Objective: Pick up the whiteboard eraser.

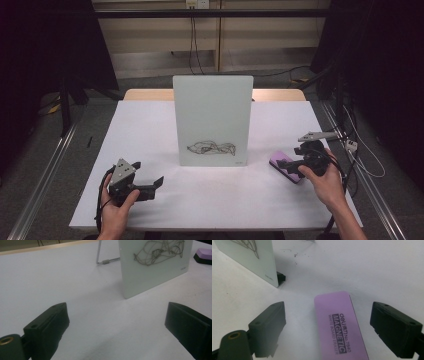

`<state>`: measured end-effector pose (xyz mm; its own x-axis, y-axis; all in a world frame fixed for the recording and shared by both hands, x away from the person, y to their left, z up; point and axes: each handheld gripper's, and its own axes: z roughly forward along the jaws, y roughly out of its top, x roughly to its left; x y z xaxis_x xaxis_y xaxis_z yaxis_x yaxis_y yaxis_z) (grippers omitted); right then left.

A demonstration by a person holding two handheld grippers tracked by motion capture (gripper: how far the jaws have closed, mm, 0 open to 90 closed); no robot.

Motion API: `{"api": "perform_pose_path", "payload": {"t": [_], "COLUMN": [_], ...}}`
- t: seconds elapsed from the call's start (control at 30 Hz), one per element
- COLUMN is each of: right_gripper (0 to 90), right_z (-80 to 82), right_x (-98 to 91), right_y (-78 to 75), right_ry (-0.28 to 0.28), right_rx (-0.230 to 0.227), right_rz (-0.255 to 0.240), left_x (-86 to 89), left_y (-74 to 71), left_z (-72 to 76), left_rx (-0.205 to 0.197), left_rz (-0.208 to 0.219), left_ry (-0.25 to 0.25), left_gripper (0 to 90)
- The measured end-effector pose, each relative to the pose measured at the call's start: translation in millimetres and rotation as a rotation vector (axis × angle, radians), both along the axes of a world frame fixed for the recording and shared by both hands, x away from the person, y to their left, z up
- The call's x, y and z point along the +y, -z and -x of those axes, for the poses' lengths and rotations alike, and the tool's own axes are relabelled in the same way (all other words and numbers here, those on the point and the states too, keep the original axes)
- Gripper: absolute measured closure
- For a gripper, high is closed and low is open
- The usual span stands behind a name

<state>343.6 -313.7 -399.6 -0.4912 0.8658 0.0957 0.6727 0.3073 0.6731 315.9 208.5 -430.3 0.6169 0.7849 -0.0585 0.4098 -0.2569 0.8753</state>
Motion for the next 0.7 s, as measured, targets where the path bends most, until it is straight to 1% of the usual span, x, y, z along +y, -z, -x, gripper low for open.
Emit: {"api": "perform_pose_path", "payload": {"t": [0.03,0.07,0.1,0.13,0.2,0.27,0.3,0.33,0.37,0.4,0.43,0.47,0.53,0.63,0.7], "right_gripper": [13.0,13.2,13.7,14.4,14.9,18.9,18.0,17.3,16.4,15.1,14.6,14.2,14.4,20.4,22.6], "right_z": [-2.8,-5.1,-8.1,-9.9,-12.0,-11.6,-9.6,-8.1,-7.2,-6.8,-6.7,-7.0,-7.7,-9.0,-9.5], "right_x": [0.2,0.2,-0.5,-1.1,-3.7,-4.5,-4.5,-4.7,-5.0,-5.8,-6.3,-7.4,-9.5,-10.1,-7.0], "right_y": [1.2,2.4,3.7,4.9,6.8,8.2,8.7,10.4,12.5,15.0,17.2,18.9,20.5,20.6,22.1], "right_ry": [-0.011,-0.008,-0.018,-0.019,0.008,0.004,0.008,0.004,-0.008,-0.023,-0.026,-0.028,-0.023,-0.038,-0.051], "right_rx": [-0.004,0.017,0.031,0.030,0.031,0.044,0.041,0.028,0.028,0.034,0.049,0.053,0.066,0.051,0.052], "right_rz": [-0.002,-0.008,-0.009,-0.007,-0.002,0.036,0.045,0.069,0.081,0.088,0.093,0.101,0.097,0.112,0.131], "left_x": [-0.5,-0.7,-1.0,-1.2,-2.4,-3.8,-4.3,-4.6,-5.2,-5.3,-5.1,-5.0,-4.1,-3.3,-3.4], "left_y": [0.0,-0.1,0.0,0.2,0.7,1.3,1.4,1.6,2.0,2.3,2.4,2.5,2.5,2.8,3.1], "left_z": [-0.2,-0.3,-0.6,-0.7,-0.4,-0.2,-0.3,-0.5,-0.8,-1.1,-1.2,-1.2,-1.3,-2.1,-2.7], "left_rx": [0.002,0.002,0.002,0.007,0.023,0.034,0.033,0.034,0.035,0.038,0.037,0.037,0.032,0.038,0.041], "left_rz": [0.001,-0.005,-0.005,-0.003,0.011,0.010,0.005,0.004,0.008,0.010,0.006,0.007,0.001,0.001,0.001], "left_ry": [0.005,0.006,0.006,0.008,0.017,0.033,0.037,0.037,0.033,0.035,0.035,0.035,0.037,0.032,0.030], "left_gripper": [5.2,5.2,5.2,5.2,5.2,5.2,5.2,5.2,5.2,5.2,5.2,5.2,5.2,5.2,5.2]}}
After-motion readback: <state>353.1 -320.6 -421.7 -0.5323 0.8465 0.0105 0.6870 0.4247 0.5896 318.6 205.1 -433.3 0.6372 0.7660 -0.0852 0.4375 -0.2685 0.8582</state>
